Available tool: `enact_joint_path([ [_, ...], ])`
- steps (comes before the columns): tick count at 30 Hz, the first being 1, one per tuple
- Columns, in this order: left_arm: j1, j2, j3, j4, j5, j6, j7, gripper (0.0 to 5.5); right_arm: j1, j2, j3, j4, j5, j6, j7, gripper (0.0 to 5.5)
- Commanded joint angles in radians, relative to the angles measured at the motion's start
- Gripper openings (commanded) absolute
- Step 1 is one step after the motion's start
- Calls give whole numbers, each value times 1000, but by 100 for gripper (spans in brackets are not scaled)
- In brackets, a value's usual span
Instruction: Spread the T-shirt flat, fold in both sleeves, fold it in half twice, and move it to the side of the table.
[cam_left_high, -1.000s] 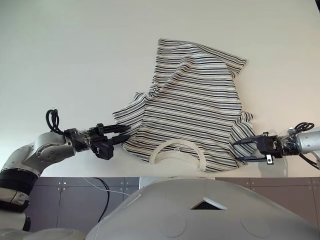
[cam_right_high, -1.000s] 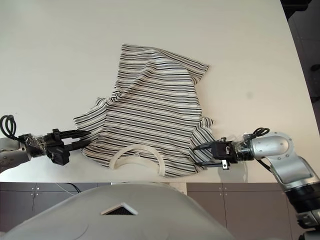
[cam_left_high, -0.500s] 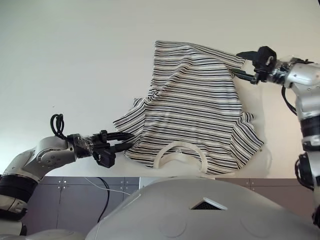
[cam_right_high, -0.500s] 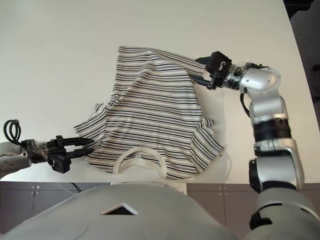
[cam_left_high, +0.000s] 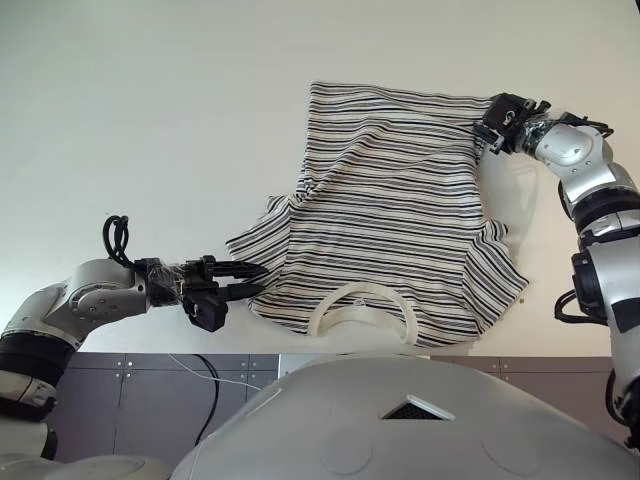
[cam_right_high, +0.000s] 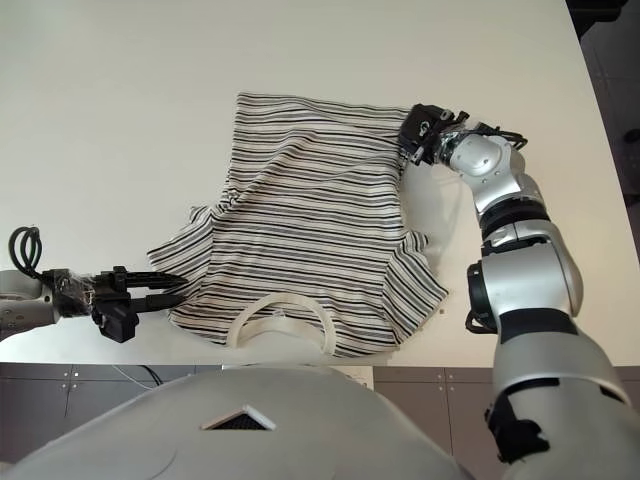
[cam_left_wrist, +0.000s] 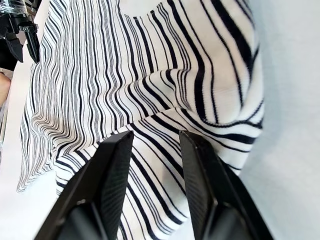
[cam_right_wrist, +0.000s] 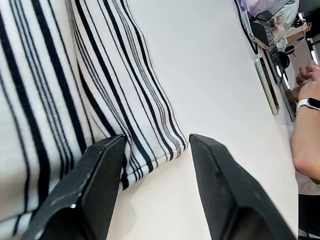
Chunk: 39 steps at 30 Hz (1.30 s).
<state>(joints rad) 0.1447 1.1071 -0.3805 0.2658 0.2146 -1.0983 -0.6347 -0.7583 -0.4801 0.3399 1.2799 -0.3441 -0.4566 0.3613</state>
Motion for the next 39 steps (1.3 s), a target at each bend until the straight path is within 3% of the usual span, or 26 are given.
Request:
enact_joint_path([
  [1,7,0,-36,-156,-169,170,-99,171,-45,37,-20,40,-21,29,-89,236],
  [7,37,22,20,-415,-465,492,-199,171,-119,14,-32,58,-50,58,-123,236],
  [13,-32,-182,88,-338,-320,641,-58,171,-106,22,-97,7,25,-63,45,236],
  [18,-246,-381,89,-275,-314,797,-39,171,-41,22,-148,-65,101,-128,167,236],
  [22,-457,-510,79,-78,-258,854,-27,171,188,-9,-179,-493,324,-115,458,236],
  [27,-616,-590,-45,319,-42,748,-22,171,399,-75,-175,-941,397,39,536,236],
  [31,-744,-642,-108,665,95,660,24,171,622,-227,-273,-1291,554,211,627,236],
  [36,-811,-613,-117,863,143,591,-20,171,881,-417,-306,-1574,665,349,786,236],
  [39,-820,-619,-90,878,107,560,-88,171,954,-473,-316,-1570,635,339,833,236],
])
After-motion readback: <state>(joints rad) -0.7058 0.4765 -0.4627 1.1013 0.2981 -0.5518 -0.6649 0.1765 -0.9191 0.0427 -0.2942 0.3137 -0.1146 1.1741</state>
